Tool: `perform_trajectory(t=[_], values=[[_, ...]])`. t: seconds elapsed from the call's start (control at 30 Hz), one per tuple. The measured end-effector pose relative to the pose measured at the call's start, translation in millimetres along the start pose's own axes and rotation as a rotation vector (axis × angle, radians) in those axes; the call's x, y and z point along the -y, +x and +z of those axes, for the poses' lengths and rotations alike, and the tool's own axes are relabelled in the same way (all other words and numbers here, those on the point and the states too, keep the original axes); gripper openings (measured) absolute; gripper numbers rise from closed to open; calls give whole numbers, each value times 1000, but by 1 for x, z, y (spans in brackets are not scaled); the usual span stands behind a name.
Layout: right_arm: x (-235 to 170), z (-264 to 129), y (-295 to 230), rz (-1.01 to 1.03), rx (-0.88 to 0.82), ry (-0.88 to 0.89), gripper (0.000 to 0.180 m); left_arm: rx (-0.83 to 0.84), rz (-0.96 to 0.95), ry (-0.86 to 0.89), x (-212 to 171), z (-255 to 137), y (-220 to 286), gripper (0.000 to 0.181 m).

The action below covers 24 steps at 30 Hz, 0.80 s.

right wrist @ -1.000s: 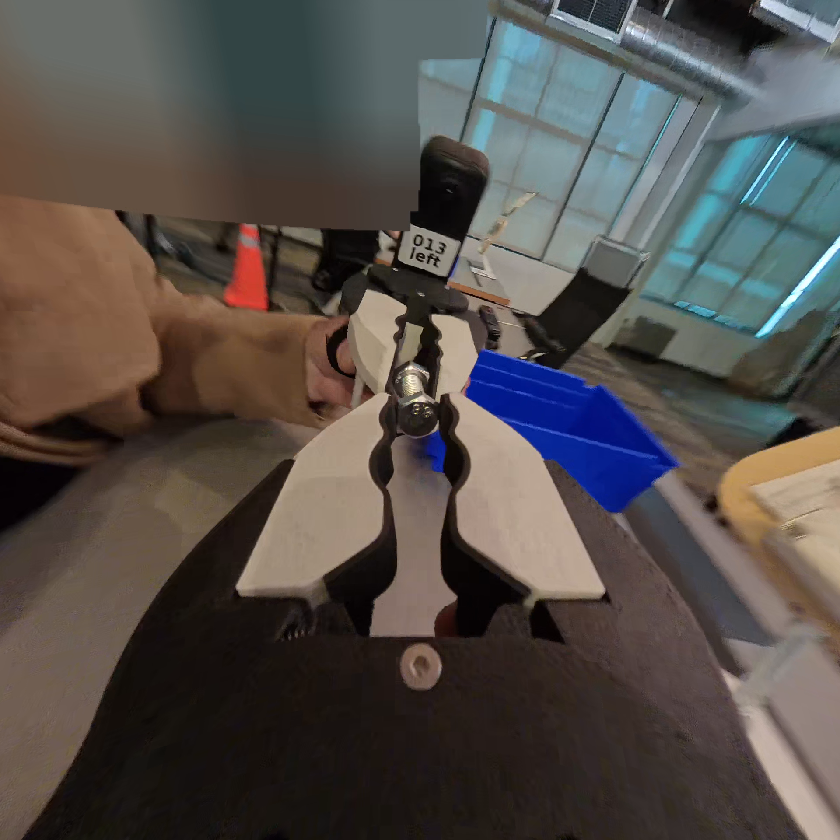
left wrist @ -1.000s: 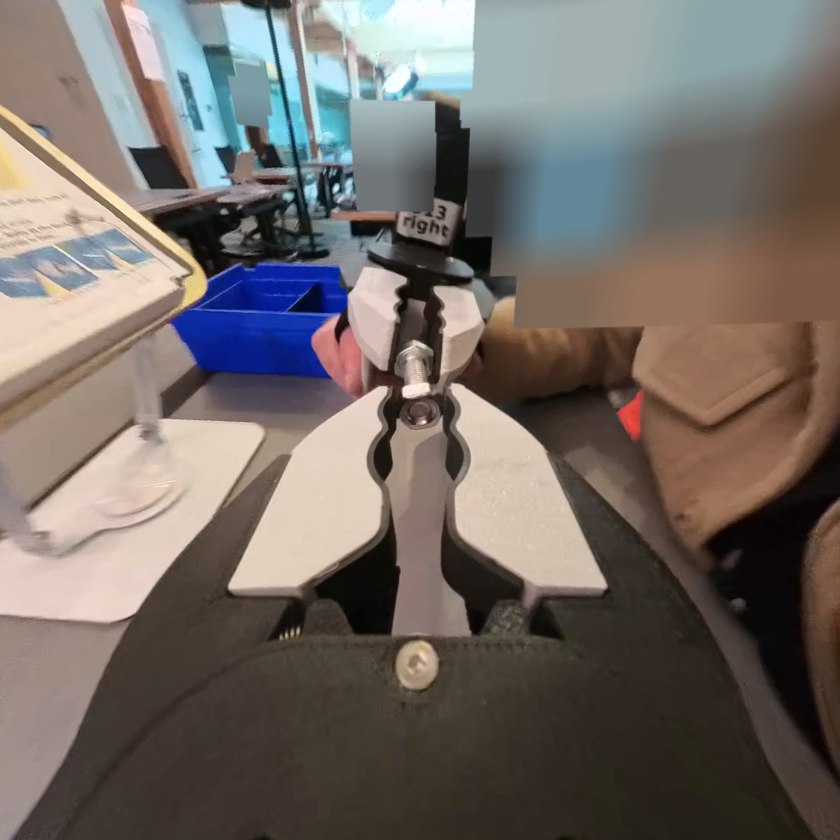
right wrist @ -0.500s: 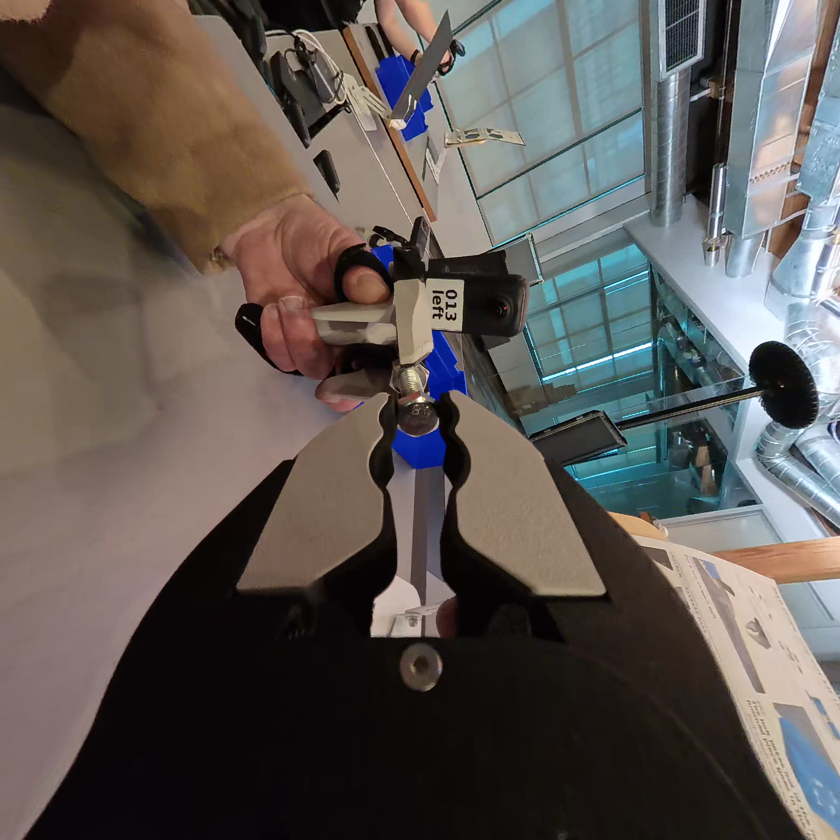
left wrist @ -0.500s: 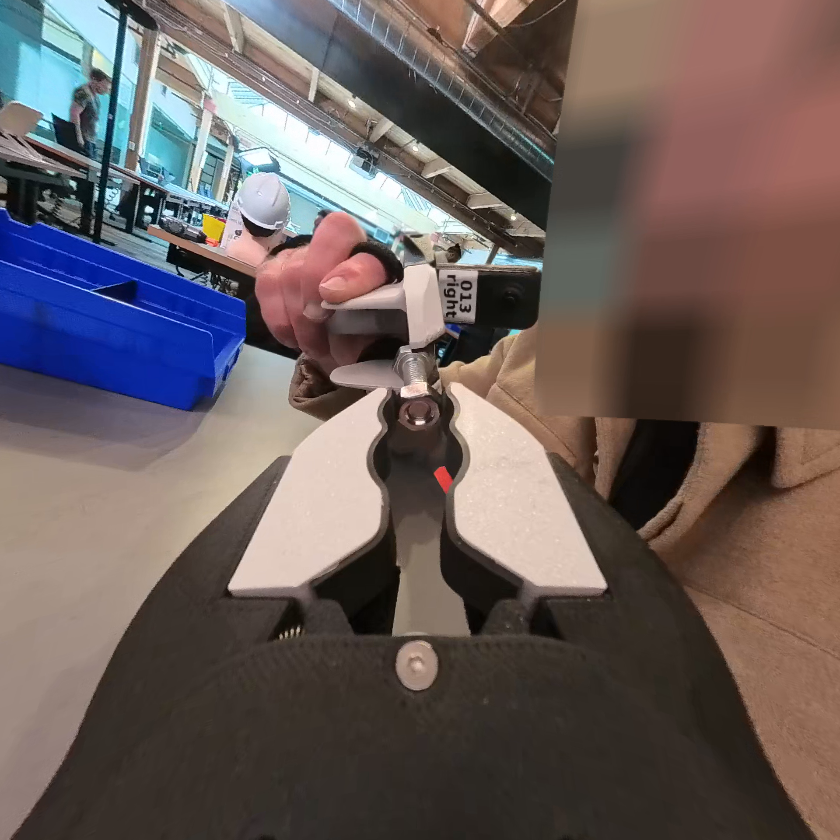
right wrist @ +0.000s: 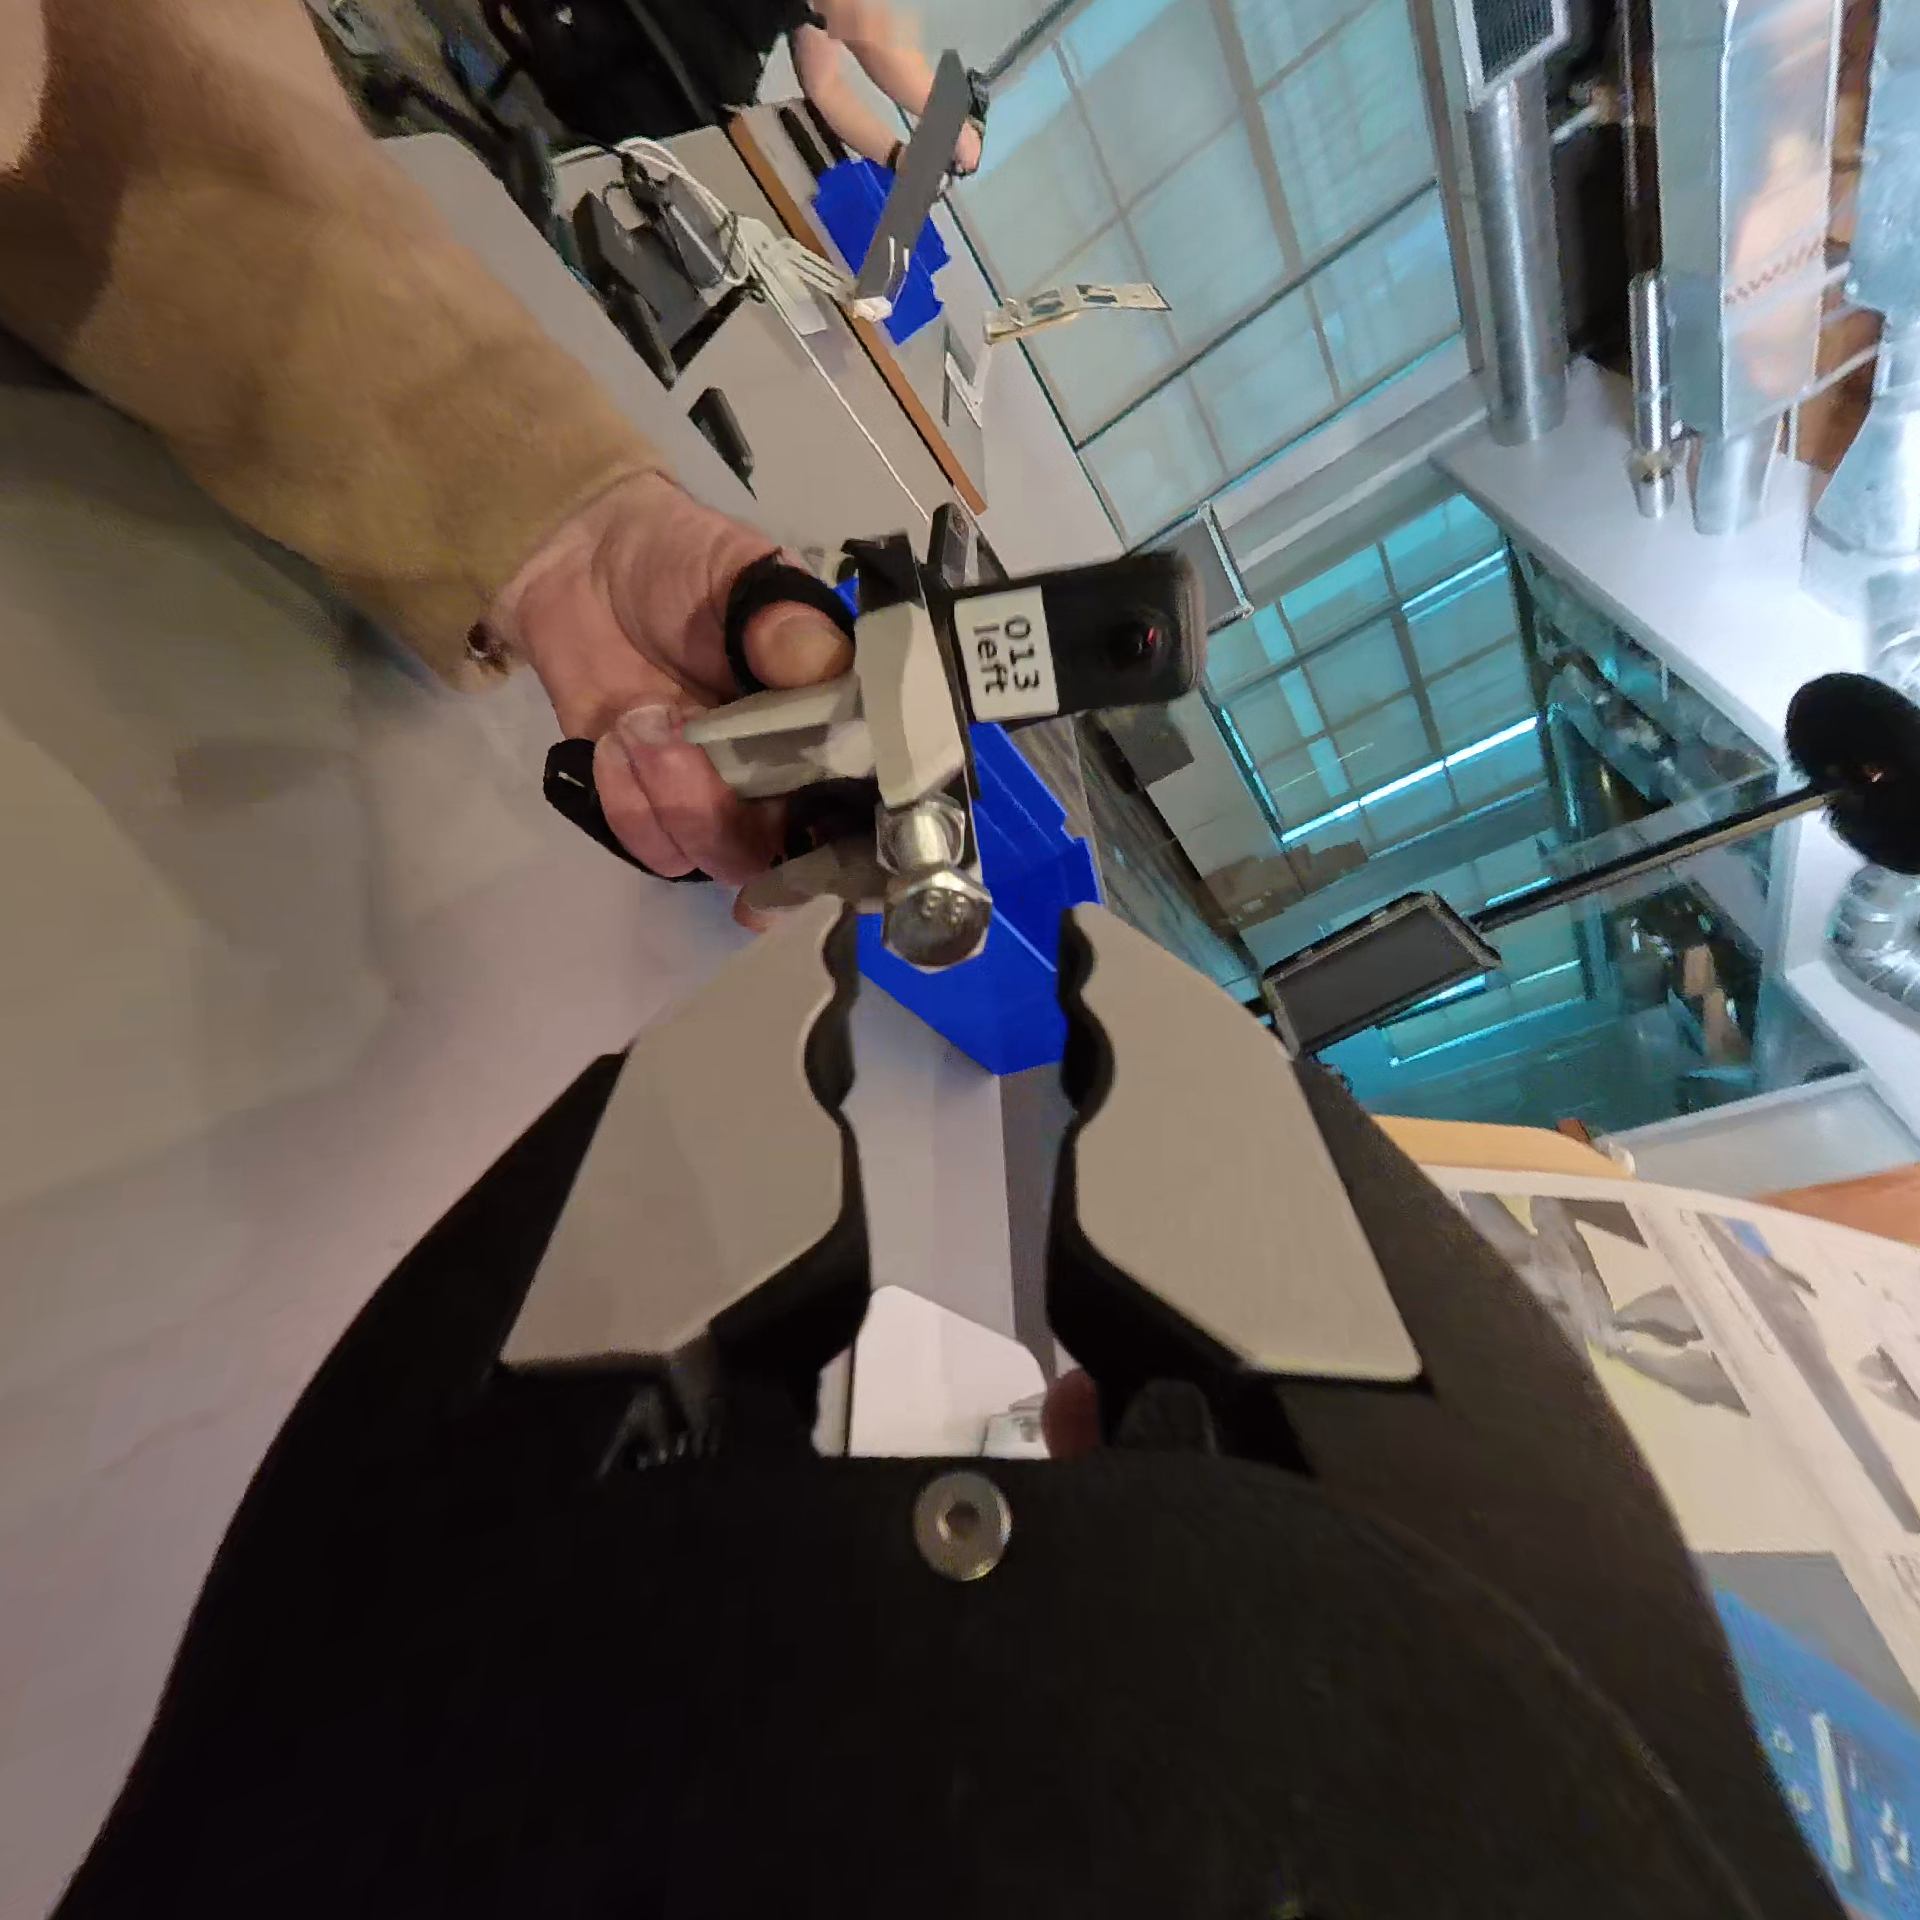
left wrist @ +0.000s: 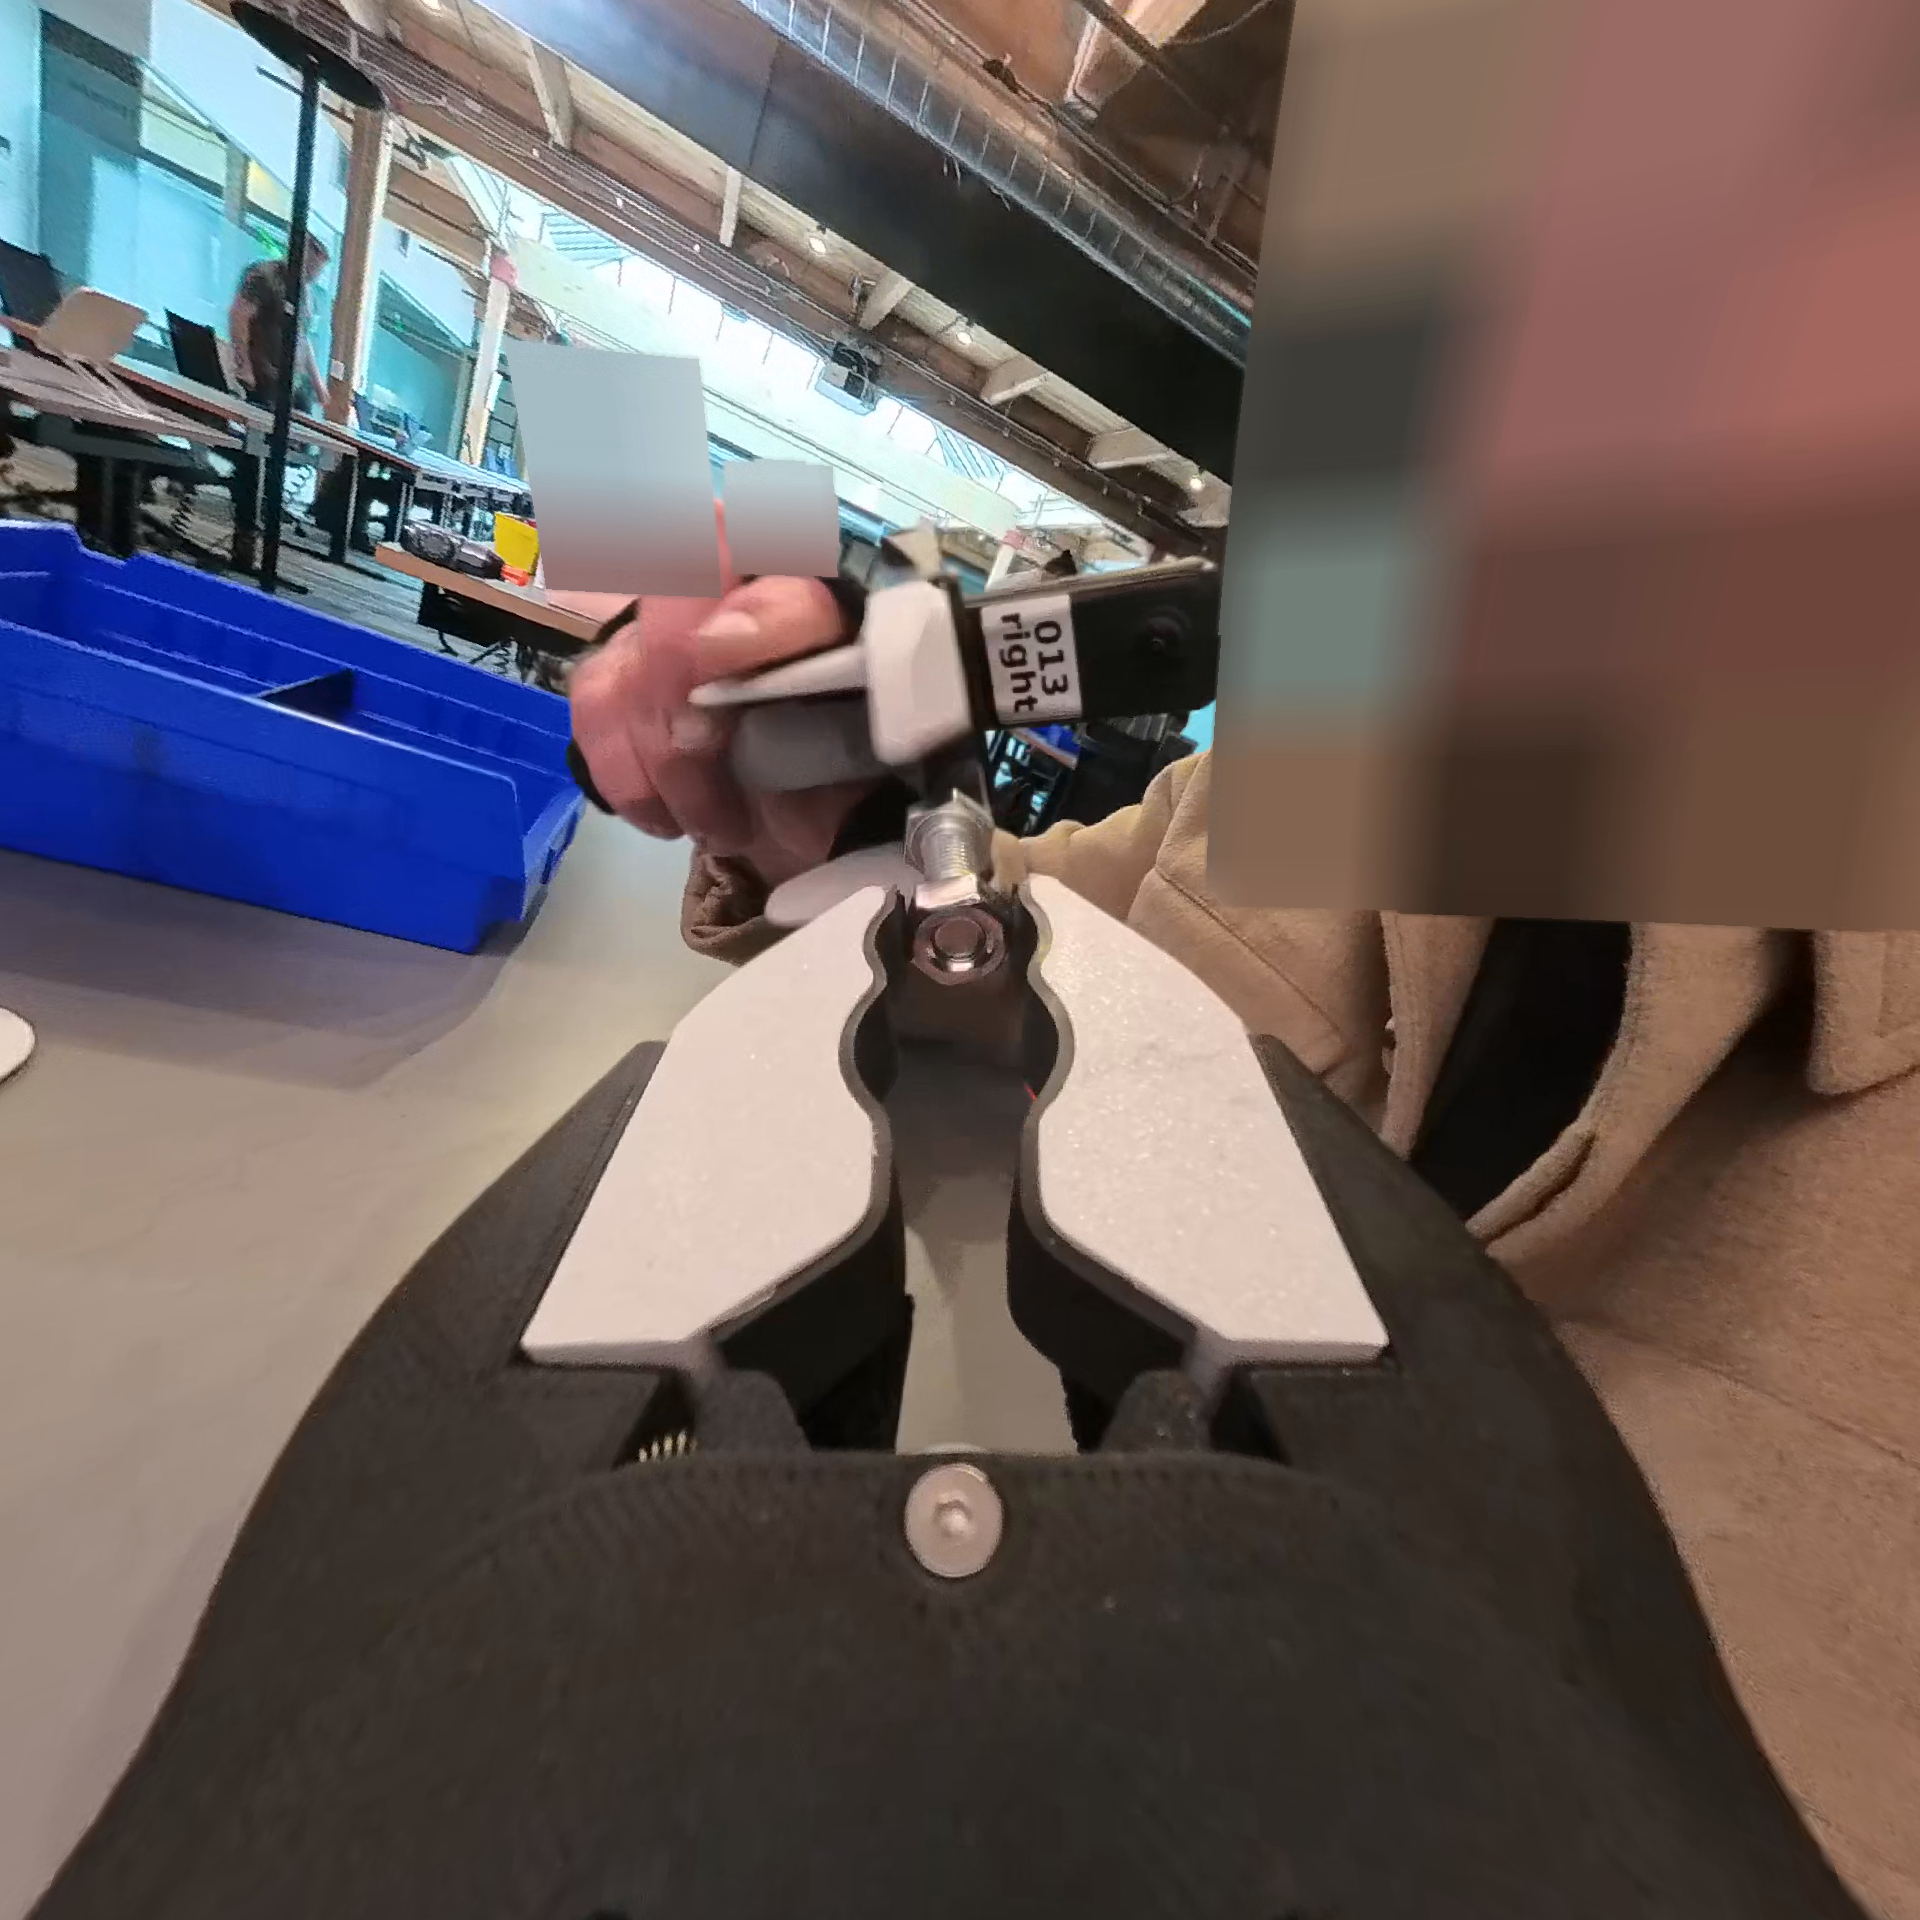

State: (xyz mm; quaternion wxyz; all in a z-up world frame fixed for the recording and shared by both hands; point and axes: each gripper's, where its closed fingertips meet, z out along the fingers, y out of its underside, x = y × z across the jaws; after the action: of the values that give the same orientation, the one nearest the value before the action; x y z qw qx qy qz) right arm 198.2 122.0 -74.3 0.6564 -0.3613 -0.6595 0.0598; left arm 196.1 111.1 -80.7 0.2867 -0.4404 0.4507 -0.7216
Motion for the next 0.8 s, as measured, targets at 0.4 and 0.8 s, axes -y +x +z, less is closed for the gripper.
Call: perform_trajectory(t=[0.4,0.8], values=[[-8,2,10,904,223,251,38,351,500,-138,18,-16,-7,19],[-8,13,2,1332,358,467,19,574,909,-432,3,-19,-20,19]])
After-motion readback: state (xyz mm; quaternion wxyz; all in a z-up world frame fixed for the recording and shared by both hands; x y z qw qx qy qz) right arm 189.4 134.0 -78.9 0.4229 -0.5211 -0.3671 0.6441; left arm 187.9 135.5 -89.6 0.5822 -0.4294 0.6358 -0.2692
